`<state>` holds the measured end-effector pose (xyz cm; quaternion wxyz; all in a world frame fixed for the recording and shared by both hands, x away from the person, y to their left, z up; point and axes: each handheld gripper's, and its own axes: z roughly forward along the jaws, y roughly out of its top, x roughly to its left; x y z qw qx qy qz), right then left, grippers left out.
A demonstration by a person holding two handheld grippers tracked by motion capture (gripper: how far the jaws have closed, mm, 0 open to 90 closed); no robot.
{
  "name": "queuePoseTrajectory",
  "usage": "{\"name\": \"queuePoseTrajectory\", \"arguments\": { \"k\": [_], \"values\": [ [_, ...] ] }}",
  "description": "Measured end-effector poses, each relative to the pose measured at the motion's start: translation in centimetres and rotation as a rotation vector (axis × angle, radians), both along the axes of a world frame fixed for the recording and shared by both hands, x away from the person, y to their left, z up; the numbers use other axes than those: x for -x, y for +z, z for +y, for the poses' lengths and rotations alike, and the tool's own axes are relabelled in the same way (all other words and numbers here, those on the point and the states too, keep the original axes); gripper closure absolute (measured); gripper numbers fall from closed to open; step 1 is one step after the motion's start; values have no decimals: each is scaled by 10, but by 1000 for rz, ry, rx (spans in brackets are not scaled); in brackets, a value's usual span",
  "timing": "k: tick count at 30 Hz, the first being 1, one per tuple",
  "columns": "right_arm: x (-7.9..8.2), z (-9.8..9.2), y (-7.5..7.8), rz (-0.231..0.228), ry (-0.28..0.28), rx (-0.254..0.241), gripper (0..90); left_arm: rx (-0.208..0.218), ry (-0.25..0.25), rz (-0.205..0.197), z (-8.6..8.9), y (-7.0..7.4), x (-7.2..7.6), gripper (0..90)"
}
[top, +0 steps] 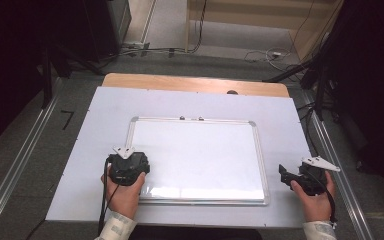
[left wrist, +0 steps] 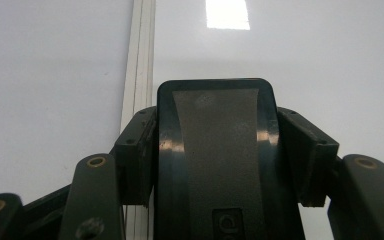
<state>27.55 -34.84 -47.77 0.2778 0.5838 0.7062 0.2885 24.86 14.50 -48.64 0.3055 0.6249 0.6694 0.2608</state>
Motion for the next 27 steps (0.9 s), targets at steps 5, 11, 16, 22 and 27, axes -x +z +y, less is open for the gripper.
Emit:
{"name": "queuePoseTrajectory", "arguments": {
  "k": [5, 11, 16, 22, 27],
  "values": [
    [0, 0, 0, 0, -1, 1, 168, -4, 1, 5, 0, -1, 0, 401],
    [0, 0, 0, 0, -1, 0, 168, -8, 3, 14, -1, -4, -1, 400],
    [0, -1, 0, -1, 0, 1, 168, -15, 1, 22, -1, -5, -2, 399],
    [0, -1, 0, -1, -1, 1, 168, -24, 1, 29, -2, -7, -3, 398],
    [0, 0, 0, 0, -2, 0, 168, -30, 4, 26, -3, -7, -2, 397]
  ]
}}
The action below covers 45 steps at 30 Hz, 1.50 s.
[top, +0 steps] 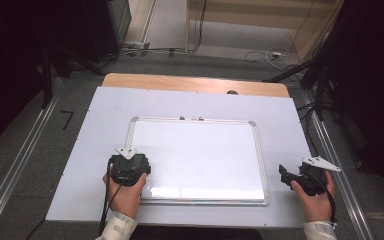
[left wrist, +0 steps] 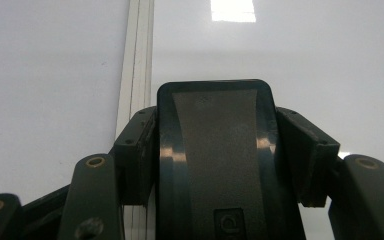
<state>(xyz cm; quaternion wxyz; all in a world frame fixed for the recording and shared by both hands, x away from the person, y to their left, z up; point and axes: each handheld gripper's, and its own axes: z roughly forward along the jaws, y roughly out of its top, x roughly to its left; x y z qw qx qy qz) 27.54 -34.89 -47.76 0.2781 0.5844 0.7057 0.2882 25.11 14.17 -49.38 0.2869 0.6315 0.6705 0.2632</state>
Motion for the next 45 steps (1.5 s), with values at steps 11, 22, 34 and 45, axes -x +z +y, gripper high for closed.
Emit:
{"name": "queuePoseTrajectory", "arguments": {
  "k": [11, 22, 34, 45],
  "values": [
    [0, 0, 0, 0, 1, 1, 168, 1, -8, 1, 0, 0, 0, 393],
    [0, 0, 0, 0, 0, 1, 168, -4, -14, 2, 0, 0, 0, 369],
    [0, 0, 0, -1, 1, 2, 168, -3, -21, -1, -2, 2, 0, 355],
    [0, 0, 0, 0, 1, 2, 168, -3, -14, -33, -1, 7, 2, 340]
  ]
}}
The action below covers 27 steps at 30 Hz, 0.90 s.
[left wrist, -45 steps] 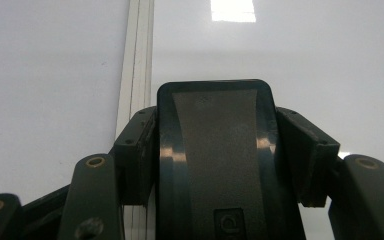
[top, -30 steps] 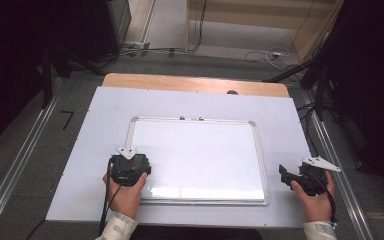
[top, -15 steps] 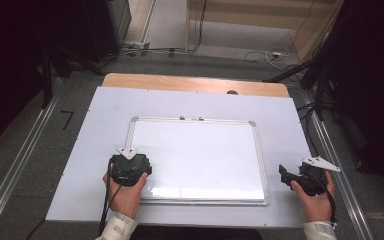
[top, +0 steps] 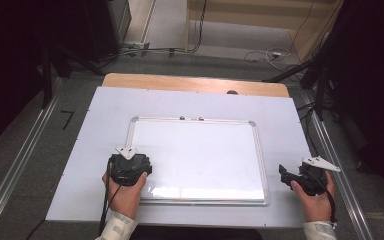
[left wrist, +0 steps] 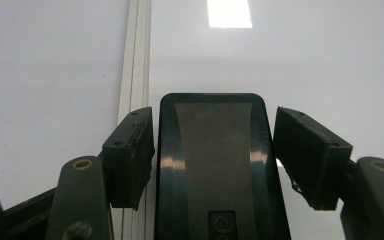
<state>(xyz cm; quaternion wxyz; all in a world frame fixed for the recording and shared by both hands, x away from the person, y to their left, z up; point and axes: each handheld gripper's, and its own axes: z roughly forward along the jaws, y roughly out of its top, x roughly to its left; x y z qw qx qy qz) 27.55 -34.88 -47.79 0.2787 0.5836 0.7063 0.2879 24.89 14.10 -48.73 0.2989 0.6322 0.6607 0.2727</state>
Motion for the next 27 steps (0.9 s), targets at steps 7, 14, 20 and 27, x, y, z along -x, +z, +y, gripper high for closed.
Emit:
{"name": "queuePoseTrajectory", "arguments": {
  "k": [7, 14, 20, 27],
  "values": [
    [0, 0, 0, 0, 0, 0, 168, 13, -8, -18, 1, 6, 2, 339],
    [0, -1, 0, -2, 2, -1, 168, 35, -33, -46, 4, 15, 5, 310],
    [0, -1, 0, -2, 4, -2, 168, 62, -60, -58, 10, 21, 5, 280],
    [1, -1, 0, -2, 1, 1, 168, 58, -69, -61, 16, 25, 5, 253]
  ]
}}
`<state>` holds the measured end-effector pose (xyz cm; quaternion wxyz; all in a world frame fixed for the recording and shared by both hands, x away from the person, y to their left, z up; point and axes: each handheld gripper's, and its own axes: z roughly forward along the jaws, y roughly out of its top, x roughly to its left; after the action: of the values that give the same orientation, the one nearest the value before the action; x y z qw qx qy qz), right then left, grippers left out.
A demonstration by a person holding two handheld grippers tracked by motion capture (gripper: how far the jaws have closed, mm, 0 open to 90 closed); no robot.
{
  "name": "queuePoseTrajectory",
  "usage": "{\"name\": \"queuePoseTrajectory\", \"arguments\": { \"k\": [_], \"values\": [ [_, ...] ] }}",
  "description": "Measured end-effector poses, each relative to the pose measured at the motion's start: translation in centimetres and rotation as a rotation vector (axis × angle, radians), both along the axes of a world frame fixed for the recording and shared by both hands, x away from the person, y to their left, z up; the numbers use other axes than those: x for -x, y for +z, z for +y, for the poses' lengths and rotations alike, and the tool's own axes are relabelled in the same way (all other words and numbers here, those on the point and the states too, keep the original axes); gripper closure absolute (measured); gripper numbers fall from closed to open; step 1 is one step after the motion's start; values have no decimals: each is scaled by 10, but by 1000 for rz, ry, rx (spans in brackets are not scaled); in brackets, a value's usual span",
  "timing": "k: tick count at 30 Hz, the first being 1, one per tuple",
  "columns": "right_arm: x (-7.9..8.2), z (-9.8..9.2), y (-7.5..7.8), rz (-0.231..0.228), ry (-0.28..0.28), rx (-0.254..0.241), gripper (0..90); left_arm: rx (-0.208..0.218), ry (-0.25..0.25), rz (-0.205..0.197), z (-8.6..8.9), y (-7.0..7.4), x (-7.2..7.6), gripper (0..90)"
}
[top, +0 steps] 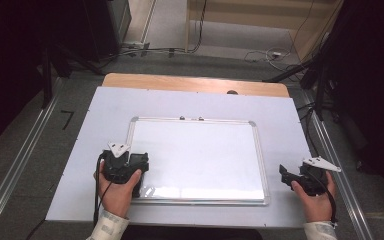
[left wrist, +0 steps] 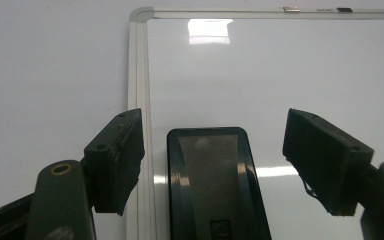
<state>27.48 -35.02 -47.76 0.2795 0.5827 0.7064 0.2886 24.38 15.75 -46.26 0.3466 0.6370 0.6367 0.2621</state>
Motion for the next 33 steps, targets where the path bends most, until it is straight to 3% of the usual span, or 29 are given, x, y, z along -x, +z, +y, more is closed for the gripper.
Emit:
{"name": "queuePoseTrajectory", "arguments": {
  "k": [5, 12, 33],
  "values": [
    [1, 0, 0, 1, 0, -2, 168, 15, -13, -15, 8, 3, 0, 247],
    [1, -1, 0, 1, -1, -5, 168, 20, 9, -21, 23, 5, 0, 247],
    [1, -1, 0, 3, -1, -5, 168, 58, 1, 8, 56, -2, 1, 208]
  ]
}}
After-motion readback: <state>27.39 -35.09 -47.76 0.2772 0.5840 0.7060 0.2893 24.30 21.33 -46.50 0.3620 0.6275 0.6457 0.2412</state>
